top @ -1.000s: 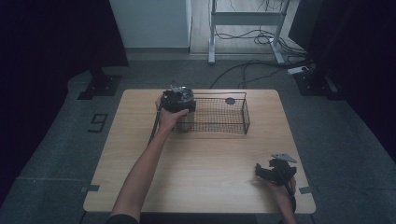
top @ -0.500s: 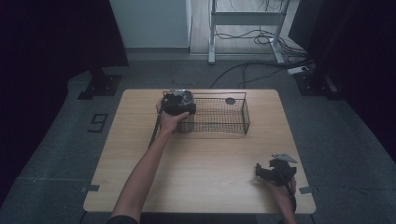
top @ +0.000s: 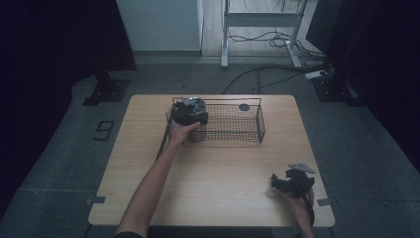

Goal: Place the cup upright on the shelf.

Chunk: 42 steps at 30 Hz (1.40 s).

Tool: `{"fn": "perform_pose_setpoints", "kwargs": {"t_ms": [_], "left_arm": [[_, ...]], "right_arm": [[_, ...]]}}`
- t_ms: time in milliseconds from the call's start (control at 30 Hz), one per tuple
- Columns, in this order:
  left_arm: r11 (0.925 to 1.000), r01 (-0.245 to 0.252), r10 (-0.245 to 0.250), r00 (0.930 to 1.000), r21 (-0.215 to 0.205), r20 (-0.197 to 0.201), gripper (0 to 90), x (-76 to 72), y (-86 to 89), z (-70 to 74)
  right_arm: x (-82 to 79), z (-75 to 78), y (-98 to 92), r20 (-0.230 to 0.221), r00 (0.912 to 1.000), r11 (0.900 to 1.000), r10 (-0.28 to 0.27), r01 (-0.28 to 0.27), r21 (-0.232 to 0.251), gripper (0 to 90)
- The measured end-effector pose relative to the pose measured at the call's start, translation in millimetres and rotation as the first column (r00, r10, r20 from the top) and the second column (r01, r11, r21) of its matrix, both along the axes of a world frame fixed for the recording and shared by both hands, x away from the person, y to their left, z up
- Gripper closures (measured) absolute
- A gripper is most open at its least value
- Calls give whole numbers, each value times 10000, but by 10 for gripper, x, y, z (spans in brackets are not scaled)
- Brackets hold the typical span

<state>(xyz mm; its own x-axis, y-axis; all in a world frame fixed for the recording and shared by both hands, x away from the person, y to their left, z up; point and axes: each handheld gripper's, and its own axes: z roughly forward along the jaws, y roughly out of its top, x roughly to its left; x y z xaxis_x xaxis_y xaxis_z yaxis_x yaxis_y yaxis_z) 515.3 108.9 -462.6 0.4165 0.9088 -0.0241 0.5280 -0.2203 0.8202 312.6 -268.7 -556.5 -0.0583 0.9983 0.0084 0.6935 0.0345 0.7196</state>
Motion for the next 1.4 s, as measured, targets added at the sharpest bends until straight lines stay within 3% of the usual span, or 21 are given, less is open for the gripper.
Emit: {"fn": "perform_pose_setpoints", "kwargs": {"t_ms": [167,267,500,633,867,1100,1300,1400], "left_arm": [[10000,-15,15,10000,-31,37,29,-23,-9,15],[9999,-95,98,9996,-131,271,0,-57,-14,83],[9999,3,0,9998,-149,208,0,-128,42,188],[10000,41,-37,9985,-77,543,0,-223,53,290],[9998,192,-189,9969,-26,757,0,-383,115,400],[9982,566,-577,9965,202,597,1,-560,146,430],[9969,792,-792,9943,24,711,17,-723,199,435],[9964,836,-843,9946,137,609,29,-818,236,421]], "right_arm": [[0,0,0,0,10000,10000,-1,1,0,16],[0,0,0,0,10000,10000,-1,1,1,16],[0,0,1,2,10000,10000,-6,6,-3,17],[-4,0,3,9,10000,10000,-24,24,-7,19],[-4,1,3,6,10000,10000,-26,26,-5,19],[-4,0,2,8,10000,10000,-23,23,-1,19],[-4,1,3,7,10000,10000,-26,26,-3,19],[-4,1,2,6,10000,10000,-22,22,-2,19]]}}
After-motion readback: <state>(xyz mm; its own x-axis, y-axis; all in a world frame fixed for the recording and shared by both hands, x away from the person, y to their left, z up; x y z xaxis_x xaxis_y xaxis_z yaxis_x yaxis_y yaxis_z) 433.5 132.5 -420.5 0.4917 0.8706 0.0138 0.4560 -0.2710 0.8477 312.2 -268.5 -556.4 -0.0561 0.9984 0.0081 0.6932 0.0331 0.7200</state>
